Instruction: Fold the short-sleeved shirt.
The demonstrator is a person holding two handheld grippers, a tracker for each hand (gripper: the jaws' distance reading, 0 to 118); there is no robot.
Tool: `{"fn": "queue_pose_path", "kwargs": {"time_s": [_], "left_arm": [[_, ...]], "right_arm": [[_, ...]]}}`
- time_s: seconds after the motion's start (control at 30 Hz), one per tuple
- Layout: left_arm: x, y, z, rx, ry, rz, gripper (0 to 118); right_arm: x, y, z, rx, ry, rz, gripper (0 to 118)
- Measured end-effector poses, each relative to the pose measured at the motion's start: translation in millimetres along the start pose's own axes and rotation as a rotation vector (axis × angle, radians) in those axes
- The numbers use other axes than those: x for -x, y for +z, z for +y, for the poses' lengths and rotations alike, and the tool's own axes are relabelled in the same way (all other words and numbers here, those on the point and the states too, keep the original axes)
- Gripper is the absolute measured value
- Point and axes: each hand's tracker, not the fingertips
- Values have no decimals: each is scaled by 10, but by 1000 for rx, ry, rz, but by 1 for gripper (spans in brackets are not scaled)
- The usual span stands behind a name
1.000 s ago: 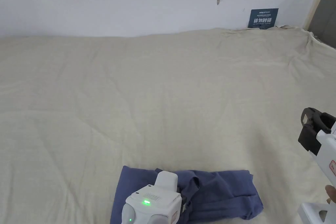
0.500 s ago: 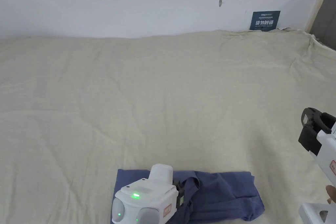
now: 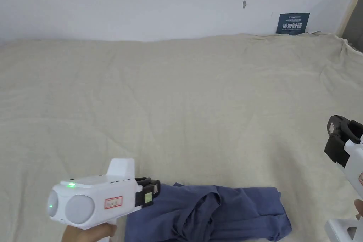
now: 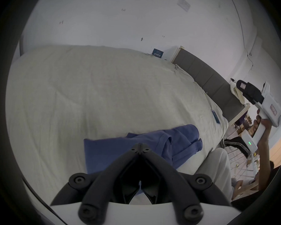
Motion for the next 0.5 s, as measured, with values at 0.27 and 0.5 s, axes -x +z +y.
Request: {"fn": "queue_pose_path", "kwargs": {"time_s": [0.27, 0.5], "left_arm": [[612, -45, -141, 101, 167, -37, 21], [841, -210, -242, 151, 212, -35, 105]], "right_arm": [[54, -37, -17, 12, 1, 7, 0], [84, -65, -64, 28, -1, 13, 0]]}}
